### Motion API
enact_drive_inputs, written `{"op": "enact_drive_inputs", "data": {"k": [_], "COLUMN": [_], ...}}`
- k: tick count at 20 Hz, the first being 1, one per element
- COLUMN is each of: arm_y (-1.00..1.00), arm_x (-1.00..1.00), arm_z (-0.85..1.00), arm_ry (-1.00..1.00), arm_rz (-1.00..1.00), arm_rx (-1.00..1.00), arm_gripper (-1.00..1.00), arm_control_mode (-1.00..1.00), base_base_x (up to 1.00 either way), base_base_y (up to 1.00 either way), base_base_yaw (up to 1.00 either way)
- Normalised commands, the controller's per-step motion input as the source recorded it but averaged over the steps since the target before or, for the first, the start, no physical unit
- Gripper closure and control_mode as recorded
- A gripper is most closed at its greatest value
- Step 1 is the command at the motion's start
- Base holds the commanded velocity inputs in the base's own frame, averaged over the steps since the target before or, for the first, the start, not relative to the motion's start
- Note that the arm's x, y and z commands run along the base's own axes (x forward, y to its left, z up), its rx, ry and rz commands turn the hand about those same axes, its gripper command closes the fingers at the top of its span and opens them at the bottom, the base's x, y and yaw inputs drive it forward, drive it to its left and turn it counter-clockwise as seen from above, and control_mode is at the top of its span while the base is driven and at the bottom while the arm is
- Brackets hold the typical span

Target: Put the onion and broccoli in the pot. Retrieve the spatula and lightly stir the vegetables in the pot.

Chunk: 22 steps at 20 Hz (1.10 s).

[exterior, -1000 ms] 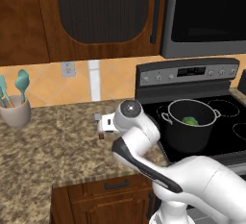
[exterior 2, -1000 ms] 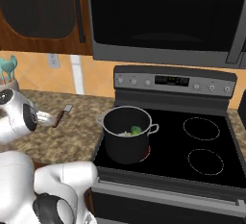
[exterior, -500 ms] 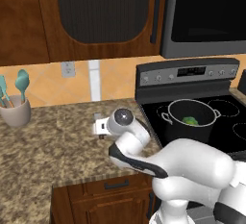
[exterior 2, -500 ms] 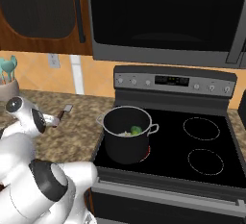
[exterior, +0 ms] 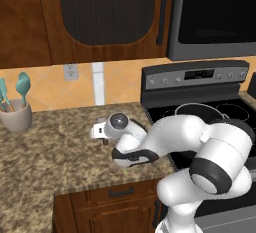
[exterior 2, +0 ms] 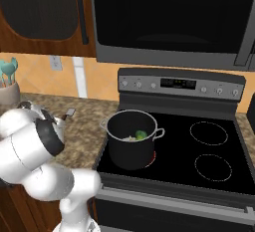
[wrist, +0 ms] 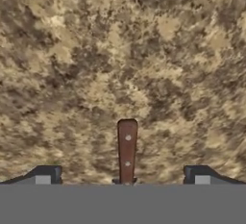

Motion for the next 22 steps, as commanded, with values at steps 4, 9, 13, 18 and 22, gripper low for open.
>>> {"op": "enact_drive_inputs", "data": {"k": [4,9,13,18,22], "arm_y": [0.12,0.04,0.06,0.03,0.07], "arm_x": [0.35,0.35,0.16,0.19,0.18], "arm_z": [-0.39,-0.34,-0.29,-0.23,-0.23], "arm_ry": [0.01,0.05,0.05,0.04,0.03], "arm_rz": [0.0,0.0,-0.02,-0.03,-0.03], "arm_rx": [0.0,0.0,0.0,0.0,0.0], "arm_gripper": [-1.0,-1.0,-1.0,-1.0,-1.0], "arm_control_mode": [-1.0,-1.0,-1.0,-1.0,-1.0], "base_base_x": [0.0,0.0,0.0,0.0,0.0], "base_base_y": [0.0,0.0,0.0,0.0,0.0], "base_base_yaw": [0.0,0.0,0.0,0.0,0.0]}}
